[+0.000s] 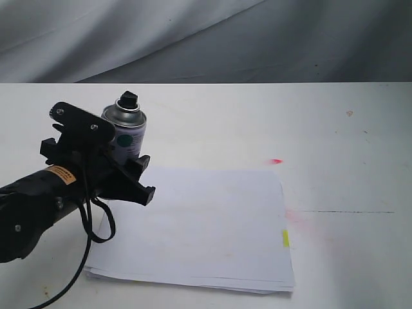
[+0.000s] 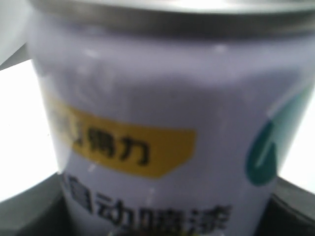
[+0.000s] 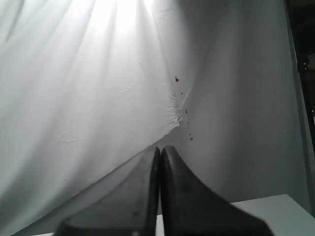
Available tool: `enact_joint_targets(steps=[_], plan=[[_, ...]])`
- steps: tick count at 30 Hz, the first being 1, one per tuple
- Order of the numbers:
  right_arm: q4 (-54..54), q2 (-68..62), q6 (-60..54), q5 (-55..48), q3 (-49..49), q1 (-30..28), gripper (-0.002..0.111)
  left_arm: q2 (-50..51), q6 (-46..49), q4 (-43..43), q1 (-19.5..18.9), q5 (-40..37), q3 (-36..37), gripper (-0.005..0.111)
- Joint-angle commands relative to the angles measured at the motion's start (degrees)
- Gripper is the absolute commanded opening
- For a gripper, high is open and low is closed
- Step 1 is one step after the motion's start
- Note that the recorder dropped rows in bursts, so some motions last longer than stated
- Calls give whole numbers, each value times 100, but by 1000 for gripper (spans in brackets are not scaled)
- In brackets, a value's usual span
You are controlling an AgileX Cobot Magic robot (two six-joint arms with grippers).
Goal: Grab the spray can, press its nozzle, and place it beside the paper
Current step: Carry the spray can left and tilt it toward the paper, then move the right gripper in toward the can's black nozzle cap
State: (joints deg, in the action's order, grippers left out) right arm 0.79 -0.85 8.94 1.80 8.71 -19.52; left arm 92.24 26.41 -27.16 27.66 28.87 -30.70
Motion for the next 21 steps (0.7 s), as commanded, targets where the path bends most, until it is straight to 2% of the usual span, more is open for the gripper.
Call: enact_joint_targets(steps=[1, 6, 12, 14, 18, 21], plan=[[32, -805, 46, -858, 952, -45, 0, -83, 164, 79, 29, -176, -219, 0], [982, -2368, -454, -1852, 1884, 35, 0, -83, 247, 79, 29, -339, -445, 0], [4379, -4480, -4106, -3085, 2414, 797, 0, -83, 256, 79, 29, -395, -480, 0], [5138, -5047, -4825, -3286, 2411, 998, 0, -83, 256, 79, 29, -433, -480, 0], [5858, -5977, -4914, -3325, 2411, 1214, 0, -83, 499, -14, 29, -520, -480, 0], [6321, -6429, -4914, -3161, 2411, 1215, 0, -83, 1004, -416, 29, -520, -480, 0]])
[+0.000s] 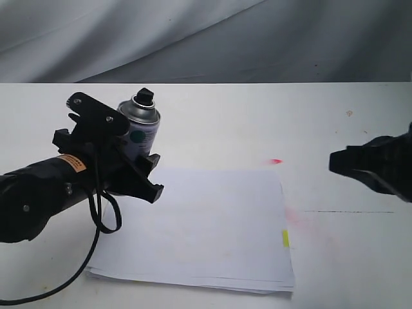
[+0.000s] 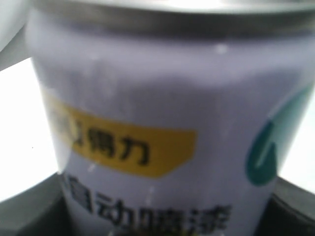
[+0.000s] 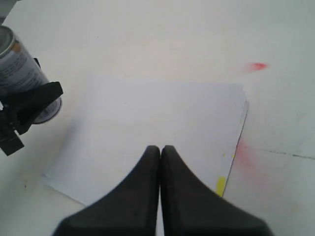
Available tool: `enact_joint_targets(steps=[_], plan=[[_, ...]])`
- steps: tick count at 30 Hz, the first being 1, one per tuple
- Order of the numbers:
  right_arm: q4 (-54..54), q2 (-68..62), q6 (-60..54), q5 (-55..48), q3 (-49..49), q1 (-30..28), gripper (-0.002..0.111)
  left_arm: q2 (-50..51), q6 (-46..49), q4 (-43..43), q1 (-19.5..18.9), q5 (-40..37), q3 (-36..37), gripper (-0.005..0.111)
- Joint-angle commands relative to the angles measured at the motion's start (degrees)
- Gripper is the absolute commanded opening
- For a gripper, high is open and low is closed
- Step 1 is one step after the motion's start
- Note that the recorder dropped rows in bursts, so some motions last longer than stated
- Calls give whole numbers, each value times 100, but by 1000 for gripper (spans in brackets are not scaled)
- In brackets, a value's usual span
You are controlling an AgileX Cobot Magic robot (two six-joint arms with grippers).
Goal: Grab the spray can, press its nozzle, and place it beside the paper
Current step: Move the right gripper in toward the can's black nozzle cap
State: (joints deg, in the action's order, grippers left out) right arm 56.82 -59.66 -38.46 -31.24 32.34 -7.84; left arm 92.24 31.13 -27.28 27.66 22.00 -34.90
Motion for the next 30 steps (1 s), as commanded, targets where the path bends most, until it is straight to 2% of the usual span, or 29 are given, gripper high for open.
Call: enact_joint_targets(steps=[1, 7, 10, 15, 21, 26, 30], plan=[[868, -641, -175, 234, 48, 47, 0, -83, 747, -539, 29, 167, -60, 0], [1029, -791, -323, 1079, 48, 47, 0, -83, 1223, -811, 41, 66, -60, 0], [1164, -791, -595, 1170, 48, 47, 0, -30, 1407, -811, 165, 68, -60, 0], [2000, -791, -1934, 594, 48, 47, 0, 462, 1895, -895, 511, 404, -60, 0], [2331, -791, -2817, -251, 48, 47, 0, 922, 3031, -2438, 972, 1376, -60, 0], [2412, -791, -3041, -483, 48, 47, 0, 922, 3097, -2426, 1231, 1525, -147, 0], [2653, -931, -3358, -718, 74, 47, 0, 922, 3218, -2475, 1233, 1516, -274, 0]])
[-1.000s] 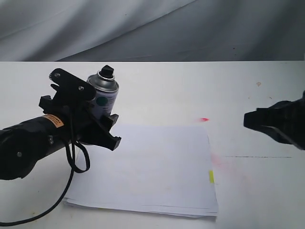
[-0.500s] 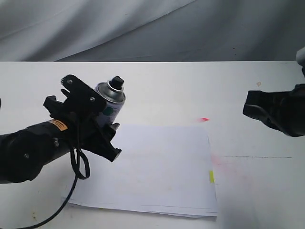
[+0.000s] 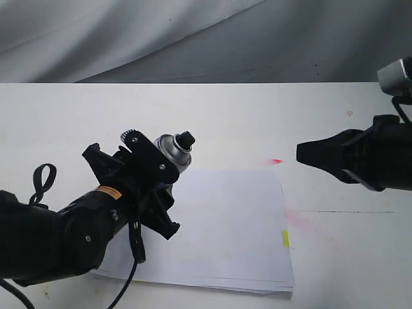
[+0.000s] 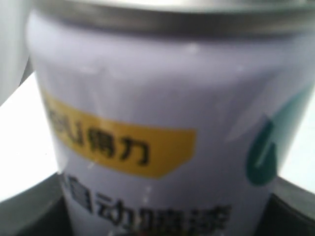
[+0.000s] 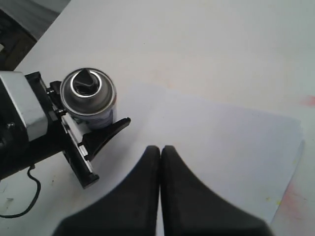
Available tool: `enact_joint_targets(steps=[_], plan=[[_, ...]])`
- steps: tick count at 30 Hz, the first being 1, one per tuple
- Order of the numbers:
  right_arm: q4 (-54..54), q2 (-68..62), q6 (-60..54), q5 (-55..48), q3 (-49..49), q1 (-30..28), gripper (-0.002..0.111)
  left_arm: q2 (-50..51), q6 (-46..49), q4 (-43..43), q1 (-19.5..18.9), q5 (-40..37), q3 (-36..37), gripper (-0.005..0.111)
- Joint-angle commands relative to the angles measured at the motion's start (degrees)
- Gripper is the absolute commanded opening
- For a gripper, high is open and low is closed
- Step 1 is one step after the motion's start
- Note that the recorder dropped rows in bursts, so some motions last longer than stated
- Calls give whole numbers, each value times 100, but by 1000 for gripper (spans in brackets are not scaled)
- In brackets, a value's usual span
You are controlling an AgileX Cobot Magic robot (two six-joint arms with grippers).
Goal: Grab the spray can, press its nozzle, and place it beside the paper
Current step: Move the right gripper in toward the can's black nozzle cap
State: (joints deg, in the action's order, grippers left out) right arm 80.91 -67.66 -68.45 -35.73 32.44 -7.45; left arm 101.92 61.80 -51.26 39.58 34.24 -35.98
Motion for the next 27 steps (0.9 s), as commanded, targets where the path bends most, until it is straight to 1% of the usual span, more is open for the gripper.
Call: enact_joint_targets(steps=[1, 3, 5, 7, 9, 11, 13, 16, 22, 27], plan=[[234, -338, -373, -431, 215, 8, 0, -46, 294, -109, 41, 276, -214, 0], [201, -746, -448, -754, 602, 8, 0, -46, 593, -131, 41, 228, -235, 0], [201, -1150, -448, -1168, 957, 8, 0, -46, 835, -378, 41, 164, -235, 0], [201, -1469, -448, -1234, 1209, 8, 0, -46, 1052, -521, 41, 164, -235, 0], [201, -1720, -448, -1278, 1362, 8, 0, -46, 1062, -521, 41, 154, -235, 0], [190, -1967, -448, -1264, 1485, 166, 0, -46, 1062, -511, 41, 143, -235, 0], [178, -2140, -448, -1212, 1601, 392, 0, -46, 1062, -465, 41, -29, -235, 0], [99, -2206, -448, -880, 1738, 655, 0, -46, 1133, -343, 41, -235, -235, 0], [114, -2206, -448, -727, 1738, 683, 0, -46, 1387, -343, 41, -459, -235, 0], [228, -2206, -517, -702, 1738, 683, 0, -46, 1551, -355, 41, -460, -282, 0]])
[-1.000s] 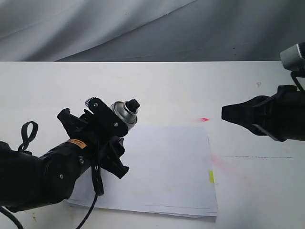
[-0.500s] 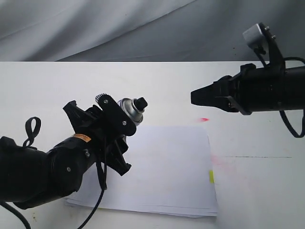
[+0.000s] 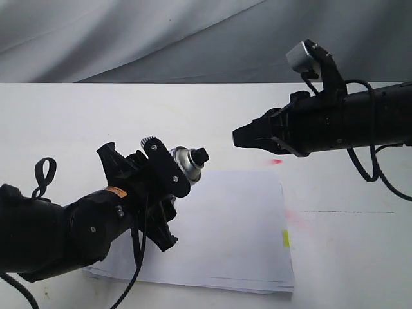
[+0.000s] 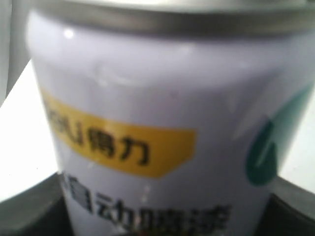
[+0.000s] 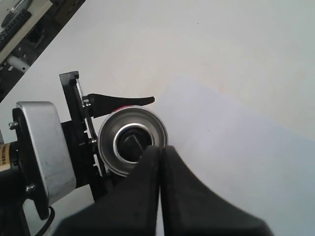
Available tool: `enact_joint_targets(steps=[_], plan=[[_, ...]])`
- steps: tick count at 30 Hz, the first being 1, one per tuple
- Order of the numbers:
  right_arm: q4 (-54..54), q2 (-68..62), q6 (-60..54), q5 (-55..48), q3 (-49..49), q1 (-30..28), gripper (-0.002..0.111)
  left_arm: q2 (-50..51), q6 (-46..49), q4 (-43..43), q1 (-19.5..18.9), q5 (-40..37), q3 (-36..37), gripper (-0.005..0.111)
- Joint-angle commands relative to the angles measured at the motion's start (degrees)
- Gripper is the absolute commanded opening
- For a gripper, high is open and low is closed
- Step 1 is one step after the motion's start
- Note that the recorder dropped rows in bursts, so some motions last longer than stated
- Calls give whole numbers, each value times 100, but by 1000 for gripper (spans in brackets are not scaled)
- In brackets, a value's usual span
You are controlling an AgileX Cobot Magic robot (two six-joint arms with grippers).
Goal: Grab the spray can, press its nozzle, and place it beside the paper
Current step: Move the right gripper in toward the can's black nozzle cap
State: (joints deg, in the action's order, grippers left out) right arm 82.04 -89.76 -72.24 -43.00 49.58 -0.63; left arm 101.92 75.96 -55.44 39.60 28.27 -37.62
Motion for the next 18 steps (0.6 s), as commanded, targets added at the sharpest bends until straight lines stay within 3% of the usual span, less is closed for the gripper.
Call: enact_joint_targets(steps=[1, 11, 18], plan=[[147, 4, -176, -9, 23, 14, 0, -46, 168, 52, 39, 129, -138, 0], [267, -305, -248, -369, 23, 13, 0, -46, 1179, -589, 39, 129, -348, 0], [405, -334, -440, -493, 23, 13, 0, -46, 1266, -694, 39, 141, -348, 0]])
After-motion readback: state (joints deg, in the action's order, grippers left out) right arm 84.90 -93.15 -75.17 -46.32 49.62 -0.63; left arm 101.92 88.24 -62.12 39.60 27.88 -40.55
